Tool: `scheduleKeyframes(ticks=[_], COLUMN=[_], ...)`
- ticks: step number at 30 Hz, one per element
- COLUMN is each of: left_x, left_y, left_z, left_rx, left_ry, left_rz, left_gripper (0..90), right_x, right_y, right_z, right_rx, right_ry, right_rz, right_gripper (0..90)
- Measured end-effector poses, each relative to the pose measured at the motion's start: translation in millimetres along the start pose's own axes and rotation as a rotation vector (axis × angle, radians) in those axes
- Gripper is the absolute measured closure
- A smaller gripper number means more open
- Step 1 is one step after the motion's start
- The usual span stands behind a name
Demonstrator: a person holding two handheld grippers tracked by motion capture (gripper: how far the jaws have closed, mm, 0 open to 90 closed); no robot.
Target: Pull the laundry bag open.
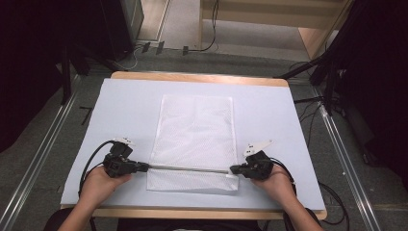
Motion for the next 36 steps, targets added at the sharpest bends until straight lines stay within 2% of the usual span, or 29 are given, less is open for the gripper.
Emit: scheduleKeyframes(ticks=[2, 4, 6, 10, 13, 14, 19, 26, 29, 32, 36], left_x=[-1.3, -2.8, -2.6, -0.3, -1.4, -1.7, -2.7, -10.8, -17.8, -25.5, -39.2], left_y=[0.2, 0.4, 1.0, 2.0, 4.7, 5.2, 10.4, 17.7, 22.0, 24.8, 25.7], left_z=[0.2, -0.3, -1.2, -1.2, -0.2, 0.7, 4.8, 12.4, 14.8, 17.3, 20.1], left_rx=[-0.001, -0.001, 0.002, 0.027, 0.061, 0.069, 0.123, 0.189, 0.220, 0.230, 0.234], left_ry=[0.002, 0.033, 0.028, 0.002, -0.008, -0.010, -0.026, 0.011, 0.053, 0.088, 0.157], left_rz=[0.002, -0.018, -0.004, -0.021, -0.036, -0.041, -0.036, -0.029, -0.022, -0.024, -0.047], left_gripper=[87.9, 87.8, 87.8, 86.1, 76.3, 73.2, 59.6, 50.5, 46.2, 43.7, 41.2], right_x=[-0.1, 0.1, 0.3, 0.4, 1.7, 2.8, 8.0, 20.1, 24.7, 30.9, 39.4], right_y=[0.1, 0.3, 0.4, 0.5, 2.2, 4.4, 12.0, 13.4, 12.8, 12.5, 10.0], right_z=[0.1, 0.1, 0.0, 0.5, 1.5, 2.4, 9.6, 16.8, 18.7, 21.0, 25.5], right_rx=[-0.001, -0.003, 0.000, -0.007, 0.003, 0.021, 0.077, 0.120, 0.127, 0.142, 0.159], right_ry=[-0.001, -0.004, 0.000, 0.000, 0.021, 0.025, -0.006, -0.041, -0.054, -0.082, -0.114], right_rz=[0.006, 0.012, 0.010, 0.017, 0.007, 0.003, -0.013, -0.048, -0.054, -0.058, -0.073], right_gripper=[90.0, 90.0, 90.0, 90.0, 88.0, 87.3, 78.8, 67.4, 62.0, 55.1, 48.7])
Point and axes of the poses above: each handheld gripper's, and its own axes: z roughly backward along the jaws, y roughly out of its top, x roughly to its right, the point moved 9 cm from there along -z, roughly forward along the jaws
